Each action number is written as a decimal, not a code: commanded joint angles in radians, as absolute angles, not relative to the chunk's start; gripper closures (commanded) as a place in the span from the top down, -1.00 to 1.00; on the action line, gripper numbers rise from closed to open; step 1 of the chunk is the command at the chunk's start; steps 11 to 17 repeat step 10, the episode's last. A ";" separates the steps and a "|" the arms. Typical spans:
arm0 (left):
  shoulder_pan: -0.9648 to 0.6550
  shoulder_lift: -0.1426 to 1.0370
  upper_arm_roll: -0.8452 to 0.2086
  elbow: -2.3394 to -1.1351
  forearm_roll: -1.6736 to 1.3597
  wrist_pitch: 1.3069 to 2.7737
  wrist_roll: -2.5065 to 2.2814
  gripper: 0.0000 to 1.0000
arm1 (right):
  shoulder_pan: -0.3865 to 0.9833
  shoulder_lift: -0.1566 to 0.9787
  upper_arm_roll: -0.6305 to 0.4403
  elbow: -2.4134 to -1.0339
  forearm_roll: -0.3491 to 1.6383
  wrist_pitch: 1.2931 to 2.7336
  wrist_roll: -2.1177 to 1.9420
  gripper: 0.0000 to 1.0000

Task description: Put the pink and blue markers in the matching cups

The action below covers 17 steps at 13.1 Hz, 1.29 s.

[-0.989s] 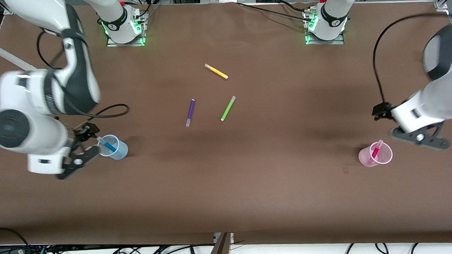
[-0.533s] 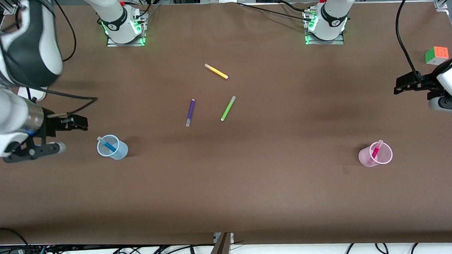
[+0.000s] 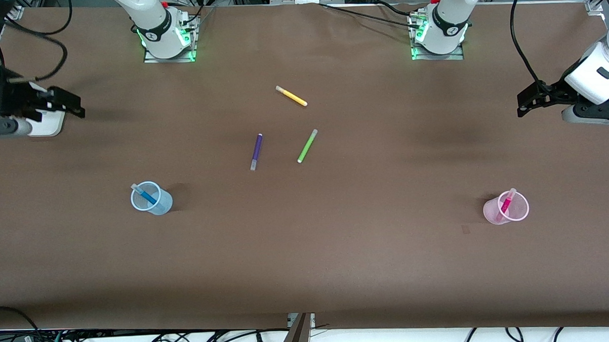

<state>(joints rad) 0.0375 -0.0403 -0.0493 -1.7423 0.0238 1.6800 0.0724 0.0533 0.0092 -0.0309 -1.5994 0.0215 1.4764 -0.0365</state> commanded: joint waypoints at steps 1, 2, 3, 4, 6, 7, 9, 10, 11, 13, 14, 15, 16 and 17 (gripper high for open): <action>0.034 -0.041 -0.041 -1.752 0.003 1.695 0.066 1.00 | 0.023 0.000 -0.003 -1.617 0.008 1.457 -0.023 1.00; 0.035 -0.041 -0.041 -1.752 0.002 1.695 0.066 1.00 | 0.025 0.024 -0.006 -1.591 0.008 1.451 -0.025 1.00; 0.034 -0.041 -0.044 -1.752 0.002 1.694 0.066 1.00 | 0.025 0.034 -0.006 -1.573 0.008 1.447 -0.025 1.00; 0.034 -0.040 -0.046 -1.750 0.002 1.695 0.066 1.00 | 0.025 0.043 -0.008 -1.557 0.008 1.447 -0.025 1.00; 0.034 -0.040 -0.046 -1.752 0.002 1.694 0.066 1.00 | 0.023 0.063 -0.008 -1.525 0.006 1.443 -0.023 1.00; 0.034 -0.040 -0.046 -1.750 0.002 1.694 0.066 1.00 | 0.023 0.063 -0.008 -1.523 0.006 1.443 -0.023 1.00; 0.034 -0.040 -0.046 -1.750 0.002 1.694 0.066 1.00 | 0.023 0.063 -0.008 -1.523 0.003 1.447 -0.020 1.00; 0.037 -0.040 -0.046 -1.752 0.002 1.694 0.067 1.00 | 0.025 0.063 -0.008 -1.523 0.003 1.447 -0.020 1.00; 0.037 -0.040 -0.046 -1.752 0.002 1.694 0.067 1.00 | 0.025 0.063 -0.008 -1.523 0.003 1.447 -0.020 1.00; 0.037 -0.040 -0.046 -1.752 0.002 1.694 0.067 1.00 | 0.025 0.063 -0.008 -1.523 0.003 1.447 -0.020 1.00; 0.037 -0.040 -0.046 -1.752 0.002 1.694 0.067 1.00 | 0.025 0.063 -0.008 -1.523 0.003 1.447 -0.020 1.00; 0.037 -0.040 -0.046 -1.752 0.002 1.694 0.067 1.00 | 0.025 0.063 -0.008 -1.523 0.003 1.447 -0.020 1.00; 0.037 -0.040 -0.046 -1.752 0.002 1.694 0.067 1.00 | 0.025 0.063 -0.008 -1.523 0.003 1.447 -0.020 1.00; 0.037 -0.040 -0.046 -1.752 0.002 1.694 0.067 1.00 | 0.025 0.063 -0.008 -1.523 0.003 1.447 -0.020 1.00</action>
